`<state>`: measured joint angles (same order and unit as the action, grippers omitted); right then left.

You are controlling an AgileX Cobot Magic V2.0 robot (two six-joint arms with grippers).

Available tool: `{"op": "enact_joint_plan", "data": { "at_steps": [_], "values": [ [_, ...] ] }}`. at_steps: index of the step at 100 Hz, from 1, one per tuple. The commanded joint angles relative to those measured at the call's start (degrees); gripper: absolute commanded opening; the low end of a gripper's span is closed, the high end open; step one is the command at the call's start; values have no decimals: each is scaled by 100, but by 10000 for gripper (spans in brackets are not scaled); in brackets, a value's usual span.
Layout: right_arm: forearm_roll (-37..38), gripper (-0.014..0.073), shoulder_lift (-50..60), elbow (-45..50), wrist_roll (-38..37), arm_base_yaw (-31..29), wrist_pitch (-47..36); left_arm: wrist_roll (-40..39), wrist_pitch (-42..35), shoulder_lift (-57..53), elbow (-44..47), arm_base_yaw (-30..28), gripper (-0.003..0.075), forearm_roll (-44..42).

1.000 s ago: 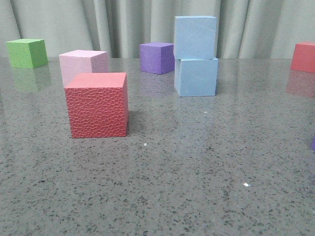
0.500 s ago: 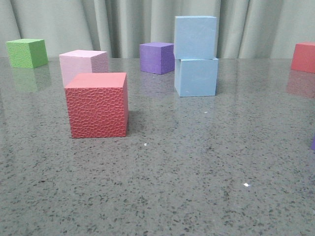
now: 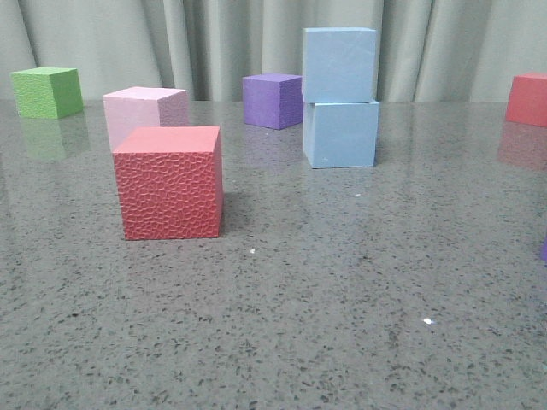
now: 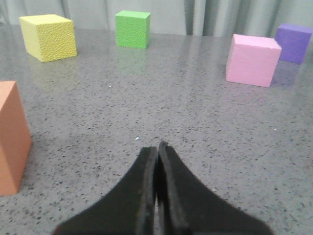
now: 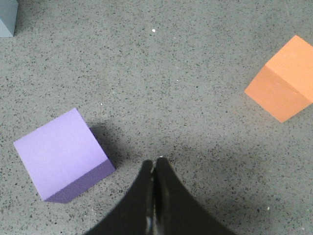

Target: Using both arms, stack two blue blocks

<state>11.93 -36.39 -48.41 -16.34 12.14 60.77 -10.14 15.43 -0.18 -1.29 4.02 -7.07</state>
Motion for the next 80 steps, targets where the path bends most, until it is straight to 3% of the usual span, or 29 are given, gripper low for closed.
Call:
{"op": "enact_joint_plan", "data": {
  "at_steps": [1,42,80],
  "values": [
    [162,-122,13,-123,65,-30,-286,-43,-581,-193,-102,-172,-19,-16],
    [162,-122,13,-123,65,-30,-286,-43,-1640,-193,366,-319,-19,-16],
    [162,-122,13,-123,65,-30,-286,-43,-1737,-193,366,-309,-19,-150]
  ]
}}
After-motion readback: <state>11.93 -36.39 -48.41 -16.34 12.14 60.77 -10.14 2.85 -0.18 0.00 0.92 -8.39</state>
